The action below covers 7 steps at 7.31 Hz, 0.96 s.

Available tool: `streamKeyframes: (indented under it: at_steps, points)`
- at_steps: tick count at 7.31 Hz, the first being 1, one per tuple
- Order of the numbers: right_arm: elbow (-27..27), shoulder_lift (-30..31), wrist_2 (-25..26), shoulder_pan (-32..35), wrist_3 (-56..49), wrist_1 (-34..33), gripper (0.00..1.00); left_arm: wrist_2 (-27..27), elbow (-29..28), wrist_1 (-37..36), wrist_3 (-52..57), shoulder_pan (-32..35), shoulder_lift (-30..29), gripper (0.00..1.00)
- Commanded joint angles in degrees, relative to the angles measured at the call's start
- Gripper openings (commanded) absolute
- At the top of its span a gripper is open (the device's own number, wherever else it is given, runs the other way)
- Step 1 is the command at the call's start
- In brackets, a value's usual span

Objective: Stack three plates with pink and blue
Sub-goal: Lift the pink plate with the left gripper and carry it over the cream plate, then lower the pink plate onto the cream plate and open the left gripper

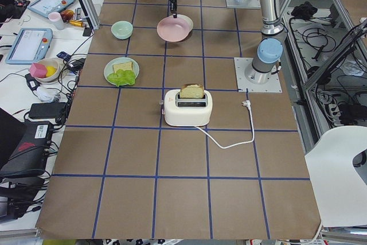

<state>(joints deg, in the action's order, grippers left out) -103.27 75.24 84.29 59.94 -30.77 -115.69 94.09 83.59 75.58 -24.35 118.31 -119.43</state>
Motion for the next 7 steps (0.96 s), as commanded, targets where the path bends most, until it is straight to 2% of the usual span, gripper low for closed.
streamKeyframes:
  at_steps: [1,3,7]
  points:
    - [0.00,0.00,0.00,0.00,0.00,0.11,0.00,0.13,-4.29,0.18,-2.88,2.44,-3.25,0.00]
    - [0.00,0.00,0.00,0.00,0.00,0.55,0.00,0.22,-7.12,3.33,-5.78,4.29,-5.63,0.00]
    - [0.00,0.08,0.00,0.00,0.00,1.26,0.00,0.13,-7.30,4.14,-9.84,5.53,-8.19,0.00]
